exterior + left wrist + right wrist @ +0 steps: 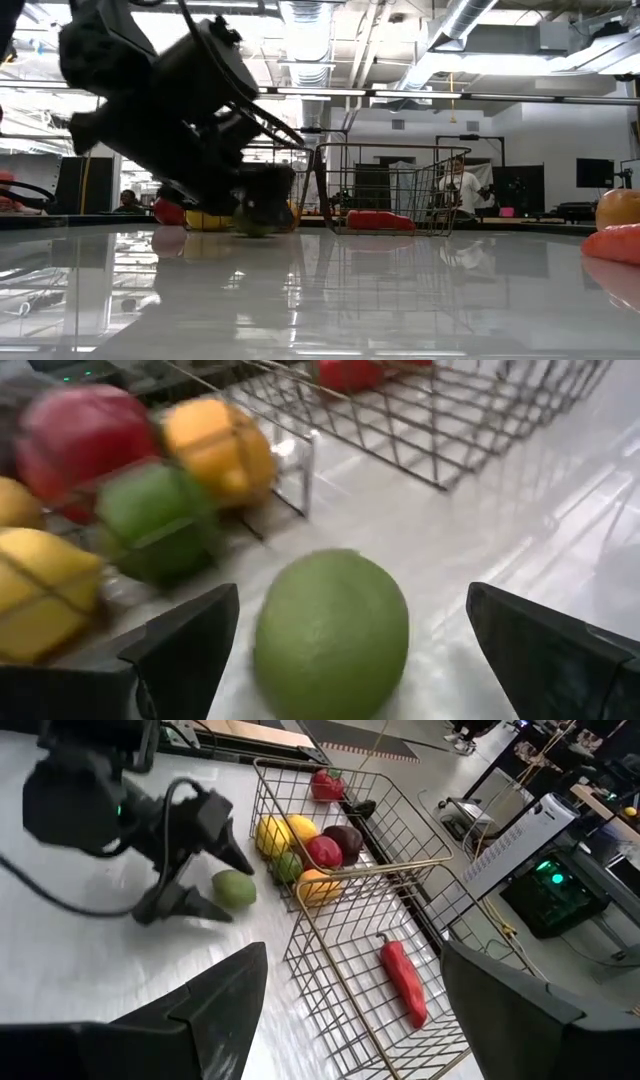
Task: Sort produce into baskets
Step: Put the lime into the left wire basket
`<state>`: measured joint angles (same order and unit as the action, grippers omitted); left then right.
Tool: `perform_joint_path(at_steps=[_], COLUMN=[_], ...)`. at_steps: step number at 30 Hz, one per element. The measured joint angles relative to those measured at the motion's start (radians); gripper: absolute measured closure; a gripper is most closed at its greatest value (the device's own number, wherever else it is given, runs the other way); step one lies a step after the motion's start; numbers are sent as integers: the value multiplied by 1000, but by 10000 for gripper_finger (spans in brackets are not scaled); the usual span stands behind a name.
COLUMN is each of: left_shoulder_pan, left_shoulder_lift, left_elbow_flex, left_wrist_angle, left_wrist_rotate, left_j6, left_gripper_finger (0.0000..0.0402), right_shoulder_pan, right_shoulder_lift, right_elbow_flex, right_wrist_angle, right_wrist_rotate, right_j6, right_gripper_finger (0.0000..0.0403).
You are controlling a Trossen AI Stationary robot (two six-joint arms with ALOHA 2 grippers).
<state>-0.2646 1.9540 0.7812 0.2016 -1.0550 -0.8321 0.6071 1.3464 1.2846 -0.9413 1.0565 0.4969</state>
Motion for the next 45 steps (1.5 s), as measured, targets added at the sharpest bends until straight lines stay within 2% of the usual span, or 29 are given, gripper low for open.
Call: perform_joint_path(at_steps=[5, 9, 19, 26, 31, 37, 40, 42, 45], left_shoulder_pan=[-2, -10, -52, -75, -97, -122, -97, -55, 45], left_shoulder_lift=[104, 125, 110, 92, -29, -265, -378, -448, -542], left_elbow_flex=[67, 76, 75, 75, 75, 75, 75, 75, 75], left_wrist_angle=[-5, -4, -19, -42, -38, -32, -52, -93, -194], left_wrist_rotate=[-46, -72, -93, -86, -116, -195, -209, -190, -91], left_j6=[-59, -108, -54, -42, 45, 297, 433, 490, 510], left_gripper_finger=[22, 38, 145, 146, 135, 142, 140, 140, 140], right_shoulder_pan=[0, 0, 0, 0, 0, 0, 0, 0, 0], right_shoulder_lift=[0, 0, 0, 0, 0, 0, 0, 0, 0], right_elbow_flex=[0, 0, 0, 0, 0, 0, 0, 0, 0], right_wrist_angle=[0, 0, 0, -1, -4, -5, -5, -5, -3], right_wrist_rotate=[0, 0, 0, 0, 0, 0, 0, 1, 1], right_j6=[0, 0, 1, 1, 1, 1, 1, 1, 1], right_gripper_finger=[79, 79, 79, 79, 79, 79, 79, 79, 79])
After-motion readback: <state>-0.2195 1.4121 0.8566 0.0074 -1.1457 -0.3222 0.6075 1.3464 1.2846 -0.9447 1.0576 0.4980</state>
